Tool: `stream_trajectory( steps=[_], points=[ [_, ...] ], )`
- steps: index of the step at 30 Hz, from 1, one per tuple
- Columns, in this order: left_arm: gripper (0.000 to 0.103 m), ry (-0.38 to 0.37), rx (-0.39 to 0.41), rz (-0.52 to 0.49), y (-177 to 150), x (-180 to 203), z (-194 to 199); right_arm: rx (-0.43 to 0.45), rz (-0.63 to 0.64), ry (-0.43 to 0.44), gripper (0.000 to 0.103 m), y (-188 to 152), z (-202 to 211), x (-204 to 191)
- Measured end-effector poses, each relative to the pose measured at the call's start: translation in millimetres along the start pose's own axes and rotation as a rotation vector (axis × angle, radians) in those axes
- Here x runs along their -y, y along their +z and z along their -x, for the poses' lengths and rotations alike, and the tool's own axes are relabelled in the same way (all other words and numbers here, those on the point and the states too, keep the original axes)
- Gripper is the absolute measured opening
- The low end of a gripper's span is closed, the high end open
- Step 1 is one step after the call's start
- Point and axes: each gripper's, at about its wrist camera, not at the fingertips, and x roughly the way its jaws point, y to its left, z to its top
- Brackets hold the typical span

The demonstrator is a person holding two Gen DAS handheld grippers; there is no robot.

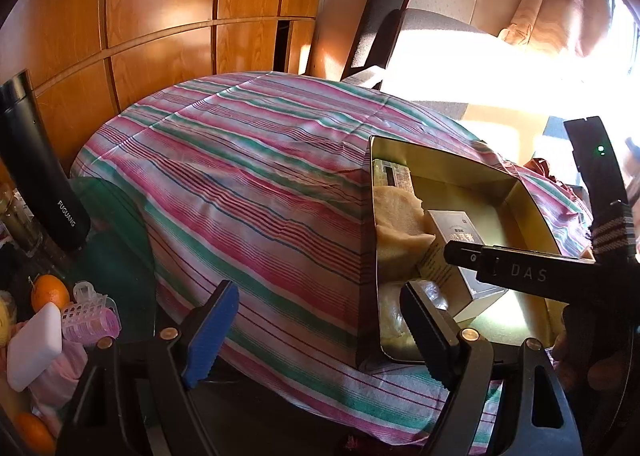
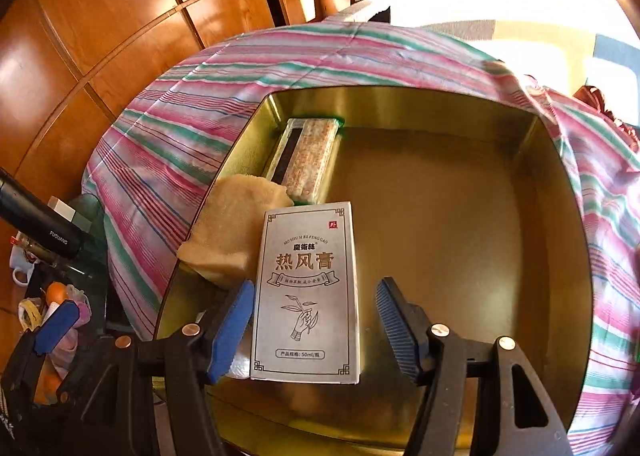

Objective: Organize objects
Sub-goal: 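Lower the cream box into the gold tray and open the right tool, then move both tools back toward the remaining items on the cloth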

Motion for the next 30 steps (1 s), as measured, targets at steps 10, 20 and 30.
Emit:
stream_trajectory(
  steps=[10,20,30],
  points=[
    [0.083,-0.001,0.012,-0.035,1.4,14.2,6.7,0.138,0.079,-0.157,0.064,-18.5,34.9,0.8],
    [0.083,-0.032,0.028,-0.099,4.0,41.7,13.0,0.208,0.017,-0.244,0.065,-35.4,63.9,44.2],
    [0.083,-0.105,0.028,-0.213,7.2,93.6,12.5,0.246,-0.179,-0.352,0.065,-63.6,104.0,139.0]
  ],
)
